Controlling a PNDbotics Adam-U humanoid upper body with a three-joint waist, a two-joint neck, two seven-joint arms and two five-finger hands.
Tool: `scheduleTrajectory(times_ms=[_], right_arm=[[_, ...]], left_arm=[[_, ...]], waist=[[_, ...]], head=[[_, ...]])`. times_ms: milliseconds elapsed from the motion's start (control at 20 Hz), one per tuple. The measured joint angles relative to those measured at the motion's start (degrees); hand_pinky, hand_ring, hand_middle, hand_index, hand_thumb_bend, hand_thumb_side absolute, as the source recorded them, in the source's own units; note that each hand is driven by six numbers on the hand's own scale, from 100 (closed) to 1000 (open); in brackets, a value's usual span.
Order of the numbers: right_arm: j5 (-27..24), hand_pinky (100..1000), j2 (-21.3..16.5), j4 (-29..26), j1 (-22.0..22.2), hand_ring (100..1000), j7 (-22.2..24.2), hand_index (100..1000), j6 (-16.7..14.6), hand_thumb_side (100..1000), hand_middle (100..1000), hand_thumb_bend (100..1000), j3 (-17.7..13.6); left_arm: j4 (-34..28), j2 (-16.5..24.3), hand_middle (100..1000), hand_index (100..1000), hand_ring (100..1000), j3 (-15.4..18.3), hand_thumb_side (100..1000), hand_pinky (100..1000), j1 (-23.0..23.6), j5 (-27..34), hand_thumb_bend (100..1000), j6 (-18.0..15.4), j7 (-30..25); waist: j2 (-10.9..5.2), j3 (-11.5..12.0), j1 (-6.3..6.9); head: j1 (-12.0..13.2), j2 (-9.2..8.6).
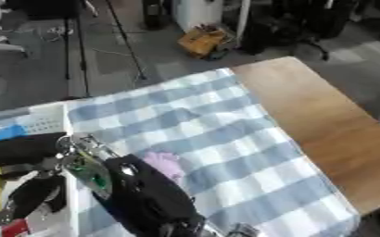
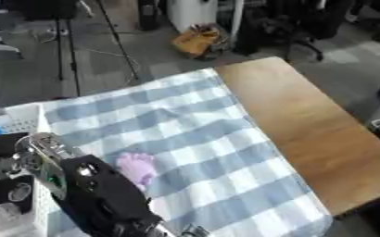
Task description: Pick up objects on the table and place them in the box.
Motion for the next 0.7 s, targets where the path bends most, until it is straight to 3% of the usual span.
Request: scheduleTrajectory(times_ms=[400,450,700], right_arm=[[3.39,987,0.12,-0.57,0.46,924,-1.46,931,-1.46,669,929,444,0.74],[4.05,1000,0.15,-0.73,0.46,939,-1.77,937,-1.77,682,937,500,0.82],[9.64,1000,0.17,-1.39,0.73,948,-4.19,943,-4.19,694,951,499,1.12]], left_arm=[[0.0,-0.01,706,707,636,0.0,909,509,0.0,0.0,386,-0.02,-0.02],[0.0,-0.01,706,707,636,0.0,908,509,0.0,0.0,386,-0.02,-0.02],[0.0,-0.01,706,707,636,0.0,908,510,0.0,0.0,387,-0.03,-0.03]], waist=[[0.0,0.06,0.0],[0.0,0.06,0.0],[0.0,0.06,0.0]], head=[[-0.04,-0.01],[-0.06,-0.01],[-0.16,-0.01]])
